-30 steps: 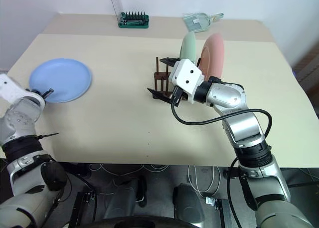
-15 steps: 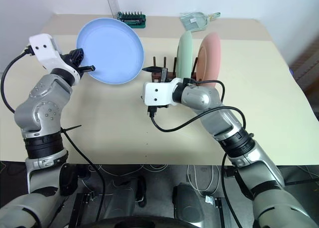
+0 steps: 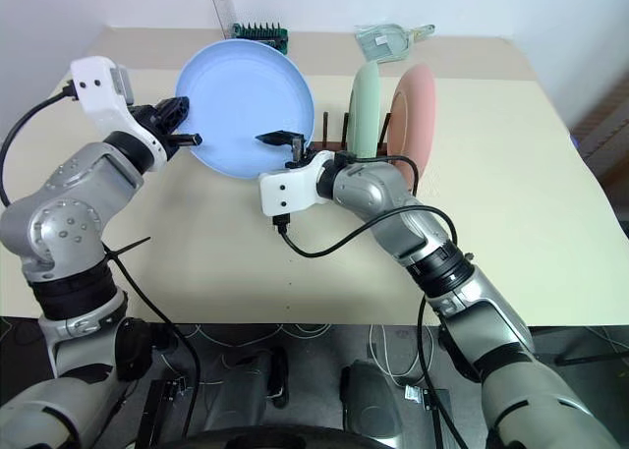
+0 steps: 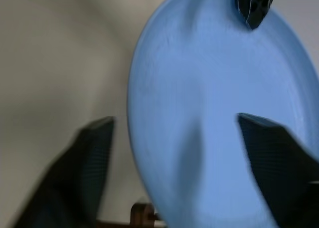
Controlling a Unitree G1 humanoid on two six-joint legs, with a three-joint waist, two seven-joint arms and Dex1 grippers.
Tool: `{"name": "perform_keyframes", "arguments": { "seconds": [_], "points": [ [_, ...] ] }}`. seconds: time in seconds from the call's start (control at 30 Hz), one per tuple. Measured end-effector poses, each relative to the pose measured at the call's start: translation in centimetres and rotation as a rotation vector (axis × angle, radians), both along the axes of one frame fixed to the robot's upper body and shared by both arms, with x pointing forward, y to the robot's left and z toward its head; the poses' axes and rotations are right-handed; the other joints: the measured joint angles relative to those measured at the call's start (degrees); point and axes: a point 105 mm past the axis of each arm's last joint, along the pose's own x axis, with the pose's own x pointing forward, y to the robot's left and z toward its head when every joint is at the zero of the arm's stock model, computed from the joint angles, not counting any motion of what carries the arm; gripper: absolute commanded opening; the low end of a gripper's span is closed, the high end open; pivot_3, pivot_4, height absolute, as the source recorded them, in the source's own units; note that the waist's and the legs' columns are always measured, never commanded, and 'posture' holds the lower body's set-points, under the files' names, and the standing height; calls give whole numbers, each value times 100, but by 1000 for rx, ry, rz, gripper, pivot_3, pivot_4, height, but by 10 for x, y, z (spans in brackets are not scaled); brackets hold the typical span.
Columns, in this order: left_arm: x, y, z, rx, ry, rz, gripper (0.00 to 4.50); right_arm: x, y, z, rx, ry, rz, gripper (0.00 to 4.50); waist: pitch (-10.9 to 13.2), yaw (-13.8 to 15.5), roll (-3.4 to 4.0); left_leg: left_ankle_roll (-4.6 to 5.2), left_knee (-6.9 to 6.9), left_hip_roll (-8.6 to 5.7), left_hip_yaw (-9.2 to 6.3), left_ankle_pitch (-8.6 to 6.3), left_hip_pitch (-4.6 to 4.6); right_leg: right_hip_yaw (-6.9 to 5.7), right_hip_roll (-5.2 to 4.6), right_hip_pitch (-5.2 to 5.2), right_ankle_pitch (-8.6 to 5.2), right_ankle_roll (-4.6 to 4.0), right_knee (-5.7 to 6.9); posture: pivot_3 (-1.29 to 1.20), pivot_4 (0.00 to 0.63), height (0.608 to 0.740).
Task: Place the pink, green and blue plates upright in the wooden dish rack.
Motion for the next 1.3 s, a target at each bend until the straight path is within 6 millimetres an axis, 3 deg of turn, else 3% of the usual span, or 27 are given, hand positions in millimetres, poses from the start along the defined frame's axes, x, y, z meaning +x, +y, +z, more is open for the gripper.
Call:
{"name": "perform_keyframes", "arguments": {
  "seconds": [0.13,0.17,0.43,0.57,0.77,0.97,1.13,1.2,1.3],
  "points": [
    [-2,5,3,-12,-10,22,0,0,1,-3,-12,-3,7,155,0,0,0,0,0,0,0,0,1,0,0,1,0,0,0,0,150,732],
    [-2,6,5,-18,-19,19,0,0,2,-9,-41,0,12,43,0,2,-1,0,0,0,-1,0,1,0,0,2,0,0,0,0,150,732],
    [-3,0,9,-97,-51,-18,0,1,2,-11,-51,-5,6,43,0,3,-1,0,1,-1,-2,0,1,0,0,3,0,0,0,0,150,732],
    [-4,-2,14,-211,-100,-66,1427,0,2,-7,-43,-29,9,0,0,3,-1,0,2,0,-2,0,1,0,0,3,0,0,0,0,150,732],
    [-13,10,38,-310,-258,-88,4451,-1,3,-6,-41,-48,20,0,0,-4,-1,0,3,0,-2,0,2,-1,1,4,0,0,0,0,150,732],
    [-24,49,66,-389,-422,-10,4451,-4,5,-4,-32,-55,41,0,0,-10,-1,0,4,0,-2,0,3,0,1,5,0,0,0,0,150,732],
    [-35,87,72,-320,-488,62,4451,-6,7,-3,-20,-53,55,0,0,-18,-1,0,3,0,-1,0,4,-1,2,4,0,0,0,0,150,732],
    [-37,96,64,-279,-472,63,4451,-6,7,-1,-3,-50,58,0,0,-13,-1,0,3,0,-2,0,4,-1,2,4,0,0,0,0,150,732],
    [-40,103,19,-86,-336,36,4451,-8,10,13,107,-24,76,0,0,-29,0,-1,-2,1,4,0,7,2,3,2,0,-1,1,0,150,732]
  ]
}}
